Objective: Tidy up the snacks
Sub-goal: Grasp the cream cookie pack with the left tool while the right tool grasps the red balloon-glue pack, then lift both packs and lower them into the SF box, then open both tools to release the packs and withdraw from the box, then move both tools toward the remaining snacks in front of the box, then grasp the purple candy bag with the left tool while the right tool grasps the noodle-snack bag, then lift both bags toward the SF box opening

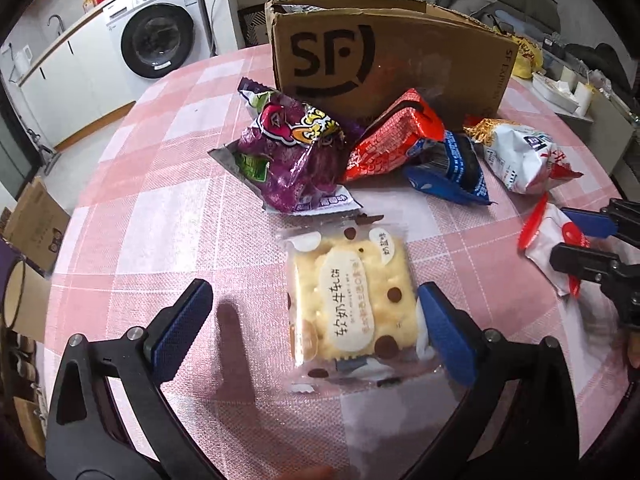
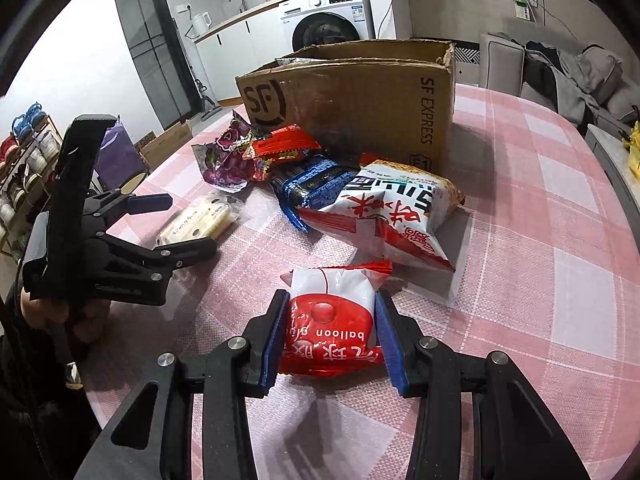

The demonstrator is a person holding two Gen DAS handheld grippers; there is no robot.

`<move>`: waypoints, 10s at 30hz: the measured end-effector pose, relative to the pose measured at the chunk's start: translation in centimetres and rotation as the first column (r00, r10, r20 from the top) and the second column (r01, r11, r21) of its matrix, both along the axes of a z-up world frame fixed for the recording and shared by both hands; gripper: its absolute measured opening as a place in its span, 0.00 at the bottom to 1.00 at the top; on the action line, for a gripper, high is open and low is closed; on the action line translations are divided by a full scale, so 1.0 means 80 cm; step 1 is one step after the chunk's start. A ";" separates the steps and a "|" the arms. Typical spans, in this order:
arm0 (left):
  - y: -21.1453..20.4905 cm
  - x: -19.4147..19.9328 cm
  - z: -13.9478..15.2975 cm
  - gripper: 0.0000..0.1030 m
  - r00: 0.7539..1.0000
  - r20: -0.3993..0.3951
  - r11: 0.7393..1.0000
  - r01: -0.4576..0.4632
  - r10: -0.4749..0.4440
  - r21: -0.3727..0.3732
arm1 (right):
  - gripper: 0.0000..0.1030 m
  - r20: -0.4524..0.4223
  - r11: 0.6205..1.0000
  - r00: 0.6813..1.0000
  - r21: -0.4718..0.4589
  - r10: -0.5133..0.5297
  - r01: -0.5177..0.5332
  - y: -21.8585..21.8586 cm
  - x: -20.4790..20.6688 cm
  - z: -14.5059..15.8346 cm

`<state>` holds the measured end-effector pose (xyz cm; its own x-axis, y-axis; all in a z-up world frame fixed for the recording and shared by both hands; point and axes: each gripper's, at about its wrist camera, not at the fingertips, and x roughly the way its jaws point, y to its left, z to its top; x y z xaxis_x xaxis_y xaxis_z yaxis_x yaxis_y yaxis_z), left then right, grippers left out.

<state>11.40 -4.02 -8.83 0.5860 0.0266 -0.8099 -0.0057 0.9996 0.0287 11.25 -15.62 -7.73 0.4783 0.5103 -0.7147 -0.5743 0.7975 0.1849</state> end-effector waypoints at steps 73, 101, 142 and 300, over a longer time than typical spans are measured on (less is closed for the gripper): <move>-0.016 -0.042 0.186 0.53 0.910 0.403 0.986 0.147 -0.103 -0.081 | 0.42 0.229 0.967 0.967 0.248 -0.112 0.053 -0.023 0.018 0.119; 0.008 0.087 0.197 0.53 0.902 0.429 0.988 0.110 -0.053 -0.111 | 0.42 0.218 0.955 0.960 0.272 -0.179 0.116 -0.007 0.111 0.146; -0.014 0.219 0.123 0.51 0.934 0.349 0.992 0.105 -0.073 -0.076 | 0.44 0.131 0.959 0.970 0.224 -0.204 0.171 0.019 0.202 0.113; 0.095 0.015 0.119 0.35 0.949 0.311 0.974 0.019 0.053 -0.225 | 0.50 0.056 0.980 0.993 0.174 -0.105 0.094 -0.020 0.051 0.042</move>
<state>12.59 3.58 0.70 0.8115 -0.1208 -0.5718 0.0049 0.9798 -0.2001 15.30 -17.24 -4.39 0.5750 0.5694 -0.5875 -0.5086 0.8112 0.2885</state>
